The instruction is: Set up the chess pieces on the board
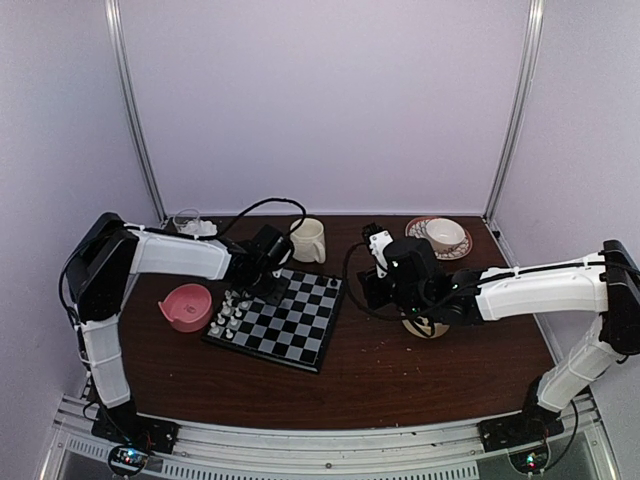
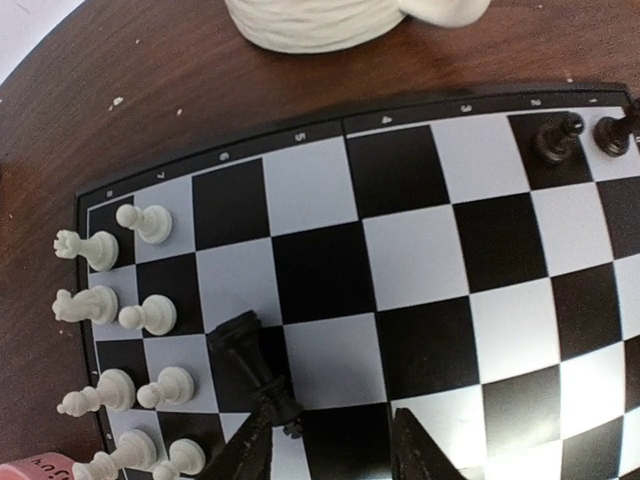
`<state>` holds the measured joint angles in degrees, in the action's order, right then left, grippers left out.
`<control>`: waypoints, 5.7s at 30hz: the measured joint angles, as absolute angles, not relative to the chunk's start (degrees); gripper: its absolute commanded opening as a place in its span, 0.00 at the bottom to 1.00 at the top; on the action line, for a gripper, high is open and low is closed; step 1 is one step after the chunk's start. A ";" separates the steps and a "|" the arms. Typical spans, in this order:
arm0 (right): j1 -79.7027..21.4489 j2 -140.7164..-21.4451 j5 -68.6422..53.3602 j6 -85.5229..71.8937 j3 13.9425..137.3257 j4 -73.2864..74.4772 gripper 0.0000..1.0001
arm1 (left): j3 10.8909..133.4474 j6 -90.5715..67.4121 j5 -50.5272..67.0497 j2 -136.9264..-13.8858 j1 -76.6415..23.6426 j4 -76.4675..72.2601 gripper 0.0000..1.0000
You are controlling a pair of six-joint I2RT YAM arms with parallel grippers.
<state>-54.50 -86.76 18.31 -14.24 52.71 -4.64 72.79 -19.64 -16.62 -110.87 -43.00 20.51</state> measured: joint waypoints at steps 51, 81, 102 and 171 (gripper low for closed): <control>-54.50 -86.78 17.91 -13.45 52.71 -4.69 0.32 | 78.28 -18.24 -14.35 -116.05 -42.04 23.14 0.07; -58.33 -76.07 -3.42 22.81 32.27 -29.61 0.48 | 77.82 -17.08 6.96 -101.27 -46.74 37.82 0.07; -66.83 -91.50 14.46 48.49 40.93 -23.46 0.46 | 81.36 -19.49 21.61 -107.74 -50.74 39.22 0.08; -68.84 -102.37 19.73 48.29 46.28 -23.38 0.10 | 71.59 -23.55 17.39 -97.43 -52.03 30.72 0.50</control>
<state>-68.84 -102.37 19.73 48.29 46.28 -23.38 71.59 -23.55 17.39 -97.43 -52.03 30.72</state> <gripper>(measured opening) 0.104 0.456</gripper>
